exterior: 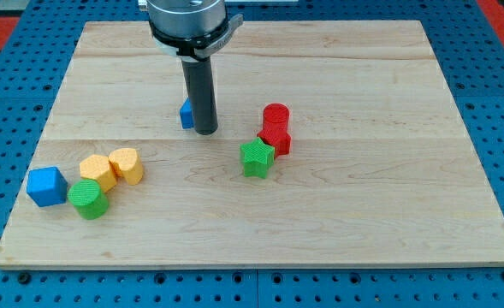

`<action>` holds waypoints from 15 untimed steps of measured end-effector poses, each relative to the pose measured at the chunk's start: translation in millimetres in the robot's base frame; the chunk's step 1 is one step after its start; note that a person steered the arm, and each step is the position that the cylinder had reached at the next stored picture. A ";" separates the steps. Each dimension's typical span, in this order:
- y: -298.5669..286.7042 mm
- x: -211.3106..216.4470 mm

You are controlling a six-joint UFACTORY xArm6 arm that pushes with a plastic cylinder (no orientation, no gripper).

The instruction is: Move the blue cube into the green circle

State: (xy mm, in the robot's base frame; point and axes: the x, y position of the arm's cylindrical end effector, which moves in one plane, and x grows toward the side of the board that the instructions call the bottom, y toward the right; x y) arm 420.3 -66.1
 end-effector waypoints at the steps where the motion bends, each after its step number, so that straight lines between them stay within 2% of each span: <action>1: -7.1 -12.4; 2: -7.1 -21.9; 3: -7.6 3.5; 4: -25.1 47.3; 6: -128.6 44.1; 7: -158.0 44.1; 8: -212.6 45.3; 9: -238.3 60.6; 10: -234.2 93.3; 11: -214.6 165.9; 12: -225.4 182.8; 13: -227.7 176.1; 15: -179.0 158.8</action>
State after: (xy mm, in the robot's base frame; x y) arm 579.1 -245.0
